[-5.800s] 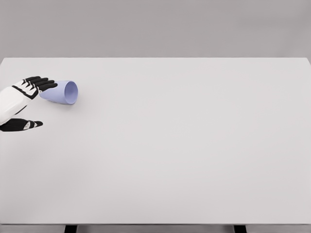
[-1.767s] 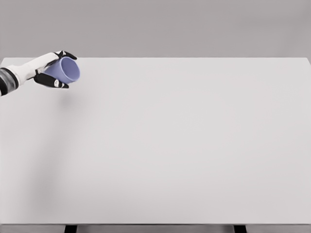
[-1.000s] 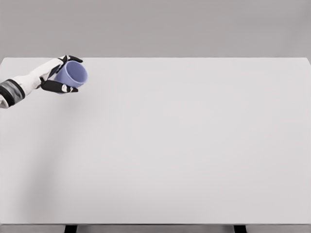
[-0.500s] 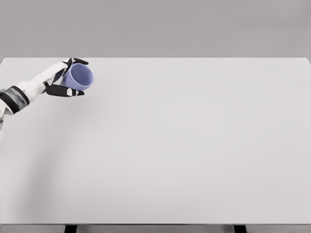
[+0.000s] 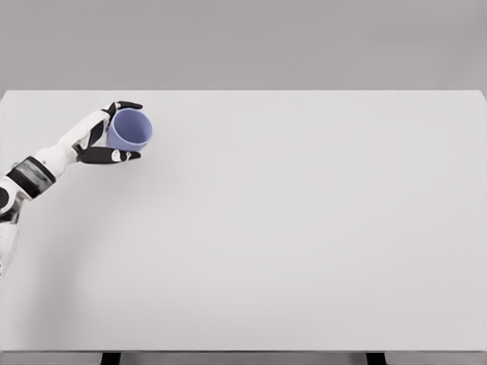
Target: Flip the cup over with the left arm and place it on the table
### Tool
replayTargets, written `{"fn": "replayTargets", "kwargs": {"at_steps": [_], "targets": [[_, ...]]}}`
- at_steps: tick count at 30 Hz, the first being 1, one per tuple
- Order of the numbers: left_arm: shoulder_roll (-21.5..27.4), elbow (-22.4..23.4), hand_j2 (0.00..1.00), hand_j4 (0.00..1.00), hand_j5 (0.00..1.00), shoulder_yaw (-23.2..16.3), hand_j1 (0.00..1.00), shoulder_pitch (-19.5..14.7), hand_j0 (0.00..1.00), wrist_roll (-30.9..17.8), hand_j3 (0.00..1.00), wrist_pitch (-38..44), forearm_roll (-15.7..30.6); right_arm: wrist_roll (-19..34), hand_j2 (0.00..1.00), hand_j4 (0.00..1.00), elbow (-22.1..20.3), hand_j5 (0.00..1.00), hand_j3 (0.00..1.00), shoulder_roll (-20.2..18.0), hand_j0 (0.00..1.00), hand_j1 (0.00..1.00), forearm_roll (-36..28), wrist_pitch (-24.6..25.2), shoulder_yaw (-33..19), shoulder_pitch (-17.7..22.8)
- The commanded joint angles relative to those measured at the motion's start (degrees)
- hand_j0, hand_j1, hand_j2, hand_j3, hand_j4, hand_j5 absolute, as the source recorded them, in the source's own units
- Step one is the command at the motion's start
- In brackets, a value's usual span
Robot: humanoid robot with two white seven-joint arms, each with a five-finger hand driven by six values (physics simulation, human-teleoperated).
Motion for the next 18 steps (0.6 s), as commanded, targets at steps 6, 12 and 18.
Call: {"fn": "replayTargets", "kwargs": {"at_steps": [6, 12, 18], "targets": [[-1.57, 0.49, 0.61, 0.61, 0.61, 2.05, 0.61, 0.97, 0.61, 0.03, 0.61, -3.14, 3.1, 0.01, 1.0, 1.0, 0.0, 1.0, 1.0, 0.0, 1.0, 1.0, 0.06, 0.01, 0.0, 0.0], [-2.62, 2.08, 0.61, 0.61, 0.61, 2.05, 0.61, 1.32, 0.61, 0.03, 0.61, -3.14, 6.09, 0.01, 1.0, 1.0, 0.0, 1.0, 1.0, 0.0, 1.0, 1.0, -0.03, 0.01, 0.0, 0.0], [-3.41, 3.48, 0.61, 0.61, 0.61, 1.79, 0.61, 1.41, 0.61, 0.03, 0.61, -3.23, 10.4, 0.01, 1.0, 1.0, 0.0, 1.0, 1.0, 0.0, 1.0, 1.0, 0.06, 0.01, 0.0, 0.0]]}}
